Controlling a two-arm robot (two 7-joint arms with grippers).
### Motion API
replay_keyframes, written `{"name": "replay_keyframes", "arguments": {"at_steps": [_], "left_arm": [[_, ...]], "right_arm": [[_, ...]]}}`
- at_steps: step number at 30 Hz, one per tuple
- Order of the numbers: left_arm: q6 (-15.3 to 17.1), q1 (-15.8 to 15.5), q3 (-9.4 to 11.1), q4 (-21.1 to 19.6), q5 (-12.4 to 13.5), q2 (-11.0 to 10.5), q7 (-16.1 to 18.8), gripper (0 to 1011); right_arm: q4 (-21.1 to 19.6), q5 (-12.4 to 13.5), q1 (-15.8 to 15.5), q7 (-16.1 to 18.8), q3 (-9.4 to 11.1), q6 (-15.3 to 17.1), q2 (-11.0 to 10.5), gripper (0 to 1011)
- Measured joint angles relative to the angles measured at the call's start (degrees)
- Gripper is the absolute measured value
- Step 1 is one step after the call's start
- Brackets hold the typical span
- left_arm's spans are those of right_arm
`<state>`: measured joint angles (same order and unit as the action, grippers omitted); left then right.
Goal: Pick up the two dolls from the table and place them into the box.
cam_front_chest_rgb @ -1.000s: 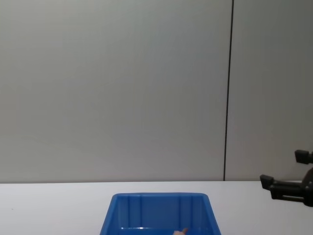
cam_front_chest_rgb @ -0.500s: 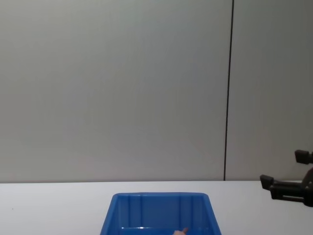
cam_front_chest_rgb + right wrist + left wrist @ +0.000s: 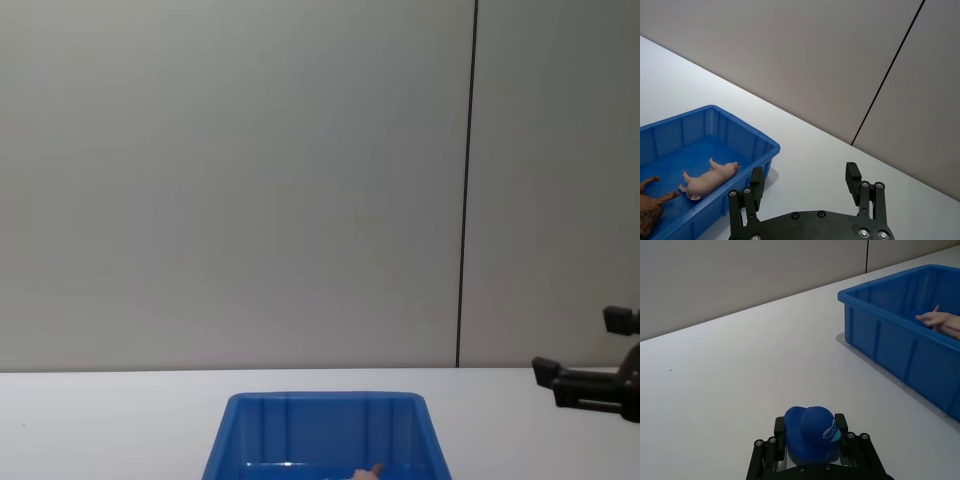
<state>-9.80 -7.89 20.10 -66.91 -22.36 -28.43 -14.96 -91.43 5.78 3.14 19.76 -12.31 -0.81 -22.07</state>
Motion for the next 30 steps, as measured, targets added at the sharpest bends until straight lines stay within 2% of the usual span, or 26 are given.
{"name": "replay_keyframes", "arguments": {"at_steps": [10,19,25,30], "left_arm": [[-0.1,-1.11,-0.43,-2.0,1.34,0.28,-0.72,549],[0.45,-3.29,-0.61,-7.01,3.72,1.25,-1.41,491],[1.62,-6.08,-0.05,-10.19,5.84,3.23,-2.95,451],[2.22,-8.09,0.68,-10.92,6.87,5.07,-3.94,416]], "right_arm": [[0.0,0.0,0.0,0.0,0.0,0.0,0.0,1001],[0.0,0.0,0.0,0.0,0.0,0.0,0.0,1001],[0.0,0.0,0.0,0.0,0.0,0.0,0.0,1001],[0.0,0.0,0.0,0.0,0.0,0.0,0.0,1001]]}}
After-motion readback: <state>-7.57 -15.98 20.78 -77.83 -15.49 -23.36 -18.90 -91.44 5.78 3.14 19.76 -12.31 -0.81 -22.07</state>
